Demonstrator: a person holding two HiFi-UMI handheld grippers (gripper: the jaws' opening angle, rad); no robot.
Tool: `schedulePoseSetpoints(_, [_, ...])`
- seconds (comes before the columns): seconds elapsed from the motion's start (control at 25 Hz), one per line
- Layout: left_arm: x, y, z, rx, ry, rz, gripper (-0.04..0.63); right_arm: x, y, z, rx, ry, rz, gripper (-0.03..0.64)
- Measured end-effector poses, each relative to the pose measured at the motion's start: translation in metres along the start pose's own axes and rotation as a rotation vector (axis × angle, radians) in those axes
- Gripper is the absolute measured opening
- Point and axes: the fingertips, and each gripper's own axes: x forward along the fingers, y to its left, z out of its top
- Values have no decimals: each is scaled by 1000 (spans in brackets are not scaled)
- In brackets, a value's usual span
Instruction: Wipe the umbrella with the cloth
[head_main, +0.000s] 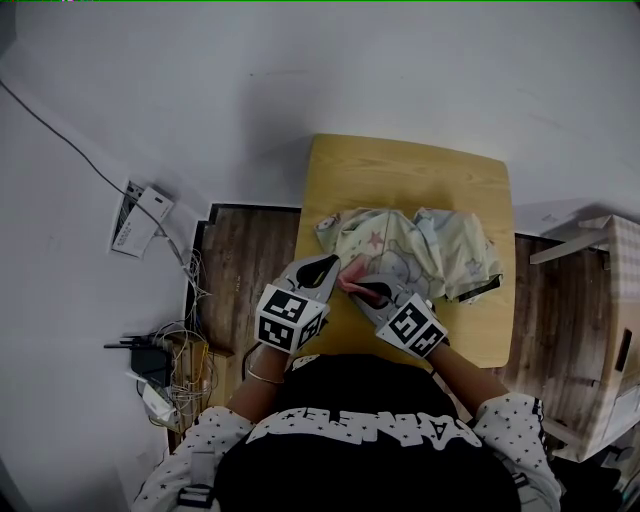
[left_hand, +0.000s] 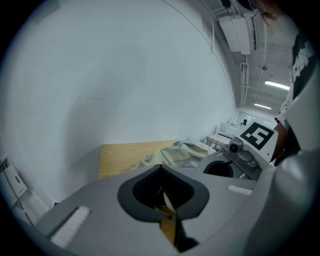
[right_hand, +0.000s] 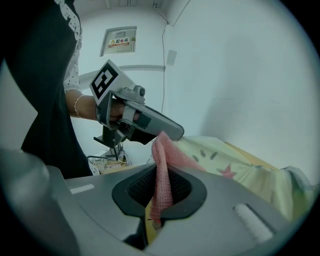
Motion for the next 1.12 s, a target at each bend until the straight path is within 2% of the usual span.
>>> schedulePoseSetpoints(0.56, [2, -2, 1, 7, 1, -11, 2, 2, 46, -12, -24, 41, 179, 34])
schedulePoseSetpoints(0.76, [4, 2, 0, -1, 2, -6, 2, -1, 54, -13, -45, 44, 199, 34])
schedulePoseSetpoints(0.88, [4, 5, 1, -8, -1, -2, 2, -10, 58, -8, -86, 32, 237, 34])
schedulePoseSetpoints(1.0, [5, 7, 1, -10, 0, 2, 2, -23, 58, 2, -180, 28, 292, 34])
schedulePoseSetpoints(1.12, [5, 8, -1, -12, 5, 3, 2, -31, 39, 14, -224, 20, 255, 34])
